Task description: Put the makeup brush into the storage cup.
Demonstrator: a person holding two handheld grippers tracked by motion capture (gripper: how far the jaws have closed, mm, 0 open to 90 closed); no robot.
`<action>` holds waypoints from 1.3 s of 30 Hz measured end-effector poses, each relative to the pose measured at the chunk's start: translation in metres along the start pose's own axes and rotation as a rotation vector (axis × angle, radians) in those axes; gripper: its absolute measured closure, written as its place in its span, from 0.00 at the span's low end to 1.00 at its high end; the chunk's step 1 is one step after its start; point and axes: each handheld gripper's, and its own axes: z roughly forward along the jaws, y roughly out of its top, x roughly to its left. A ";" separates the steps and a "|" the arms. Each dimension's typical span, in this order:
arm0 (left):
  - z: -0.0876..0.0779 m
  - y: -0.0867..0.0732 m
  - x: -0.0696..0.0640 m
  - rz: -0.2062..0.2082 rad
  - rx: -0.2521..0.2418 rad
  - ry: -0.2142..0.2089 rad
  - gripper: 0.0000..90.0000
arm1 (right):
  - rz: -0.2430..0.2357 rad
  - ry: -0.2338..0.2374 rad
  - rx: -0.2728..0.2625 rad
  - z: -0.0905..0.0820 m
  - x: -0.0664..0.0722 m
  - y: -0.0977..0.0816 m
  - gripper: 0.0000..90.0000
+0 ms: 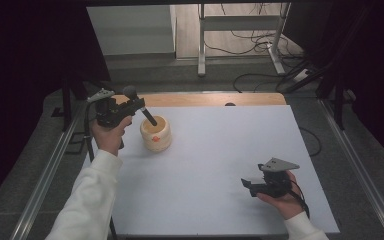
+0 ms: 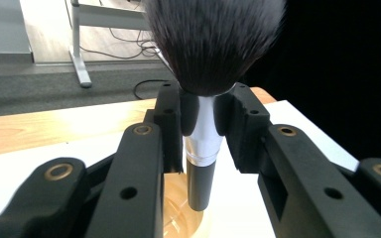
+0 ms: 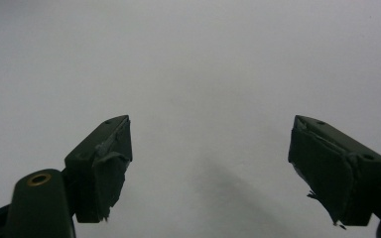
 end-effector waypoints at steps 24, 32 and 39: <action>0.025 -0.010 0.009 -0.017 0.062 0.022 0.78 | -0.002 0.005 0.005 0.002 0.001 0.000 0.19; 0.036 -0.023 0.019 -0.044 0.094 0.024 0.78 | -0.008 0.006 0.012 0.003 0.000 -0.001 0.19; 0.042 -0.029 0.019 -0.048 0.124 0.023 0.78 | -0.010 0.005 0.014 0.003 0.000 -0.001 0.19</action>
